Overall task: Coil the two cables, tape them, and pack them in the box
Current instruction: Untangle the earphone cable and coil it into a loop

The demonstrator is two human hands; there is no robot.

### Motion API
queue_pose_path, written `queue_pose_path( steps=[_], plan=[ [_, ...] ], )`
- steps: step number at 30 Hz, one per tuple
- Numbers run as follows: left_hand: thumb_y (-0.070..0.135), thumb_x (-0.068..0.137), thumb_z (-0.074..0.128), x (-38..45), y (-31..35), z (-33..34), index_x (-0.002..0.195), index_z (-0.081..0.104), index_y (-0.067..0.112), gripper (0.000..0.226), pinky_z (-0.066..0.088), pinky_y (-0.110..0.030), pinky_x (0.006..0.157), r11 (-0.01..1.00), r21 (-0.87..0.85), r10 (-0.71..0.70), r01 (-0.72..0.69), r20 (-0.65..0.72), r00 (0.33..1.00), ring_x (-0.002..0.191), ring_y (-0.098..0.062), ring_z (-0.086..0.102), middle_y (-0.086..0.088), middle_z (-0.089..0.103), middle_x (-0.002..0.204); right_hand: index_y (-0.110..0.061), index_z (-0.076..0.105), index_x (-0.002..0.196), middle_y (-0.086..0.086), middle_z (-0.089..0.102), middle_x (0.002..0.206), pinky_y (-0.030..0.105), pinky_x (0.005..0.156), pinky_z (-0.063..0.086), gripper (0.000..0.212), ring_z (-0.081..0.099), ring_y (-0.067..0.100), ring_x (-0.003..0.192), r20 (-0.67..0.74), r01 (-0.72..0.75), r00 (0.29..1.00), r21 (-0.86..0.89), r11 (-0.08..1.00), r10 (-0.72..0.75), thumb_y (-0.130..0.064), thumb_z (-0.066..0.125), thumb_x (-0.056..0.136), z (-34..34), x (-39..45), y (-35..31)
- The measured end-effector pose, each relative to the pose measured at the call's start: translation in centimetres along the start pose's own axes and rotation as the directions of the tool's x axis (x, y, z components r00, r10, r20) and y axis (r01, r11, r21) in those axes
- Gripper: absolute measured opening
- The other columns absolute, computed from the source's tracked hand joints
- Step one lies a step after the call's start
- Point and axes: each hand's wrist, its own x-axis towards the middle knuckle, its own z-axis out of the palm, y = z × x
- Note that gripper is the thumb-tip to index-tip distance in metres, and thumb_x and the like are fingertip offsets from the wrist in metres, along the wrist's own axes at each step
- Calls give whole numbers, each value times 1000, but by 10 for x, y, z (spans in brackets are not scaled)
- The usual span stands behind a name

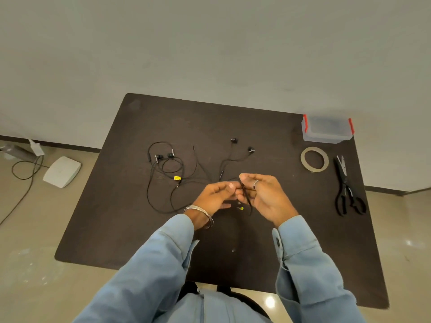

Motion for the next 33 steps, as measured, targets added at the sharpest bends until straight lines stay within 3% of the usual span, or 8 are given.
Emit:
queue_pose_path(
  steps=[6, 10, 13, 18, 22, 25, 28, 33],
  plan=[
    [44, 87, 50, -14, 12, 17, 112, 63, 17, 38, 42, -41, 102, 995, -70, -48, 65, 220, 974, 111, -21, 63, -4, 71, 107, 3, 60, 111, 29, 68, 98, 35, 74, 60, 27, 71, 34, 88, 97, 66, 991, 218, 974, -89, 14, 49, 88, -20, -26, -22],
    [10, 83, 65, -22, 8, 38, 118, 58, 14, 36, 52, -42, 94, 972, -232, 88, -35, 221, 971, 93, -32, 69, -15, 68, 101, 8, 58, 108, 31, 65, 99, 35, 68, 61, 22, 69, 36, 90, 24, 42, 998, 443, 895, -59, 14, 47, 90, -30, -26, -25],
    [-9, 80, 63, -28, 11, 54, 115, 60, 13, 41, 59, -41, 78, 967, -237, 118, -92, 97, 988, 64, -20, 68, -12, 61, 98, 9, 56, 110, 29, 64, 101, 39, 70, 61, 21, 67, 36, 92, -66, 72, 997, 488, 870, -46, 11, 50, 90, -40, -24, -26],
    [4, 80, 70, -30, 21, 45, 94, 66, 26, 27, 49, -24, 46, 942, 283, 242, -182, -191, 951, 39, -6, 50, -2, 63, 103, 8, 57, 106, 26, 63, 87, 38, 67, 61, 23, 67, 33, 80, -143, 108, 987, 241, 964, -74, 16, 55, 85, -68, -28, -29],
    [13, 82, 70, -37, 36, 29, 83, 73, 19, 7, 44, -22, 42, 835, 533, 306, -136, -245, 920, 36, 1, 49, 11, 61, 58, 2, 60, 105, 23, 67, 85, 23, 47, 54, 25, 67, 26, 61, -156, 114, 978, -134, 984, -135, 12, 62, 83, -95, -33, -27],
    [13, 83, 69, -43, 44, 25, 82, 73, 14, 4, 38, -18, 39, 875, 466, 315, -131, -342, 886, 33, 0, 45, 10, 61, 57, -8, 63, 103, 16, 71, 81, 26, 51, 52, 20, 61, 20, 57, -163, 164, 939, -564, 809, -303, 1, 65, 85, -118, -32, -26],
    [14, 86, 65, -46, 51, 24, 80, 72, 11, 9, 32, -17, 38, 932, 303, 322, -197, -449, 834, 34, -2, 38, -1, 68, 67, -16, 62, 93, 12, 69, 93, 41, 87, 51, 15, 64, 28, 90, -136, 65, 905, -892, 447, -403, -6, 67, 84, -135, -29, -29],
    [6, 89, 59, -54, 66, 29, 92, 70, 3, 11, 26, -13, 35, 944, 73, 321, -322, -429, 844, 35, -4, 34, -5, 67, 66, -23, 62, 117, 3, 59, 125, 47, 104, 37, 40, 51, 27, 121, 82, 159, 903, -976, 150, -421, -22, 75, 79, -115, -35, -39]
  ],
)
